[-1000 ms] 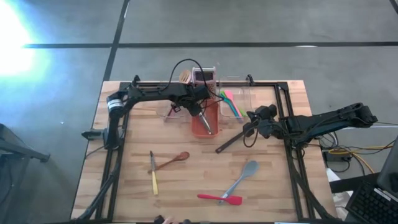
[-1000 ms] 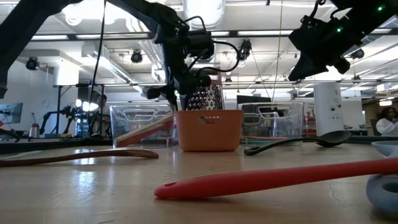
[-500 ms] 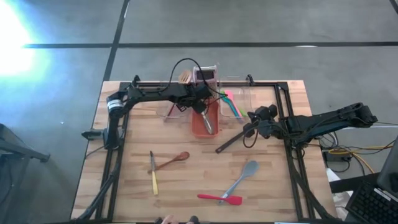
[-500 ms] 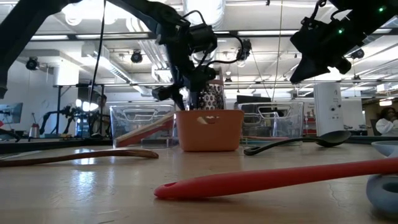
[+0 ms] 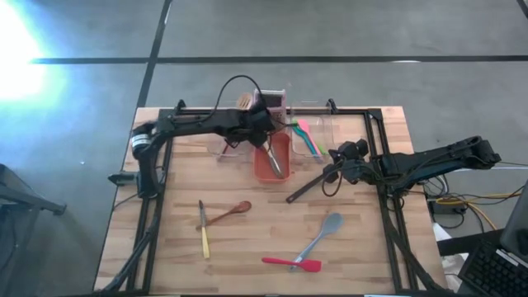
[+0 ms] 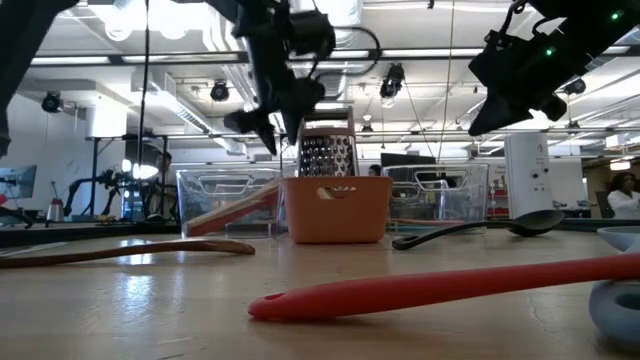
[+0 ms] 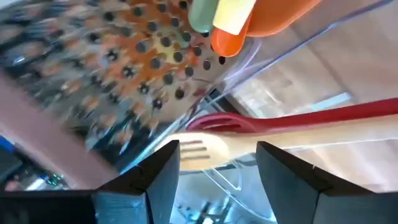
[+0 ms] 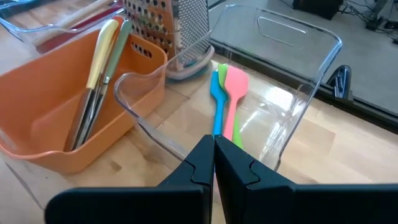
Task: Pick & Place Kitchen Items
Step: Put the black serving spoon into the left transparent bin
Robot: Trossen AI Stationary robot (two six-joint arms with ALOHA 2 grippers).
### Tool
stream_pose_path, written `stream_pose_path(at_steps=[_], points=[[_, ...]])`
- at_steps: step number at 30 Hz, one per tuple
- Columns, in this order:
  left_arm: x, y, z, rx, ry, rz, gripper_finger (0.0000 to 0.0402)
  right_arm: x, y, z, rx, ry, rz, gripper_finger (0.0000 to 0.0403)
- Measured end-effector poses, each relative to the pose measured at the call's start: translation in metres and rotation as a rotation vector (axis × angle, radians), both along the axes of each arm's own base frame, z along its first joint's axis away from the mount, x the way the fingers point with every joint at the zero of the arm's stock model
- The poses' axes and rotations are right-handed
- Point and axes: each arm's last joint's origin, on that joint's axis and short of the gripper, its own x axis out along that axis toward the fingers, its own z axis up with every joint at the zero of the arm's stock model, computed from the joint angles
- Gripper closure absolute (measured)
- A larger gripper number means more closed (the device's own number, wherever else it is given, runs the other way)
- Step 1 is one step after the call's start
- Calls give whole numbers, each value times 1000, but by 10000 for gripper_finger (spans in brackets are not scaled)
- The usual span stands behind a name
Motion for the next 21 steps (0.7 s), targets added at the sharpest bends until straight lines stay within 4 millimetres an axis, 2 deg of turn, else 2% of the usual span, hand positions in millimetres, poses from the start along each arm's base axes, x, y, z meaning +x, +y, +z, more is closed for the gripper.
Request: stream_pose_path(at_steps=[7,14,21], points=[[-23,-38,48,-46,-309,141,188,0,0,0,9,-6,-3,394],[-56,-79,96,-108,-581,158,188,0,0,0,24,-20,-9,394],[-87,-115,128,-251,-860,222,188,0,0,0,25,-23,-9,394]])
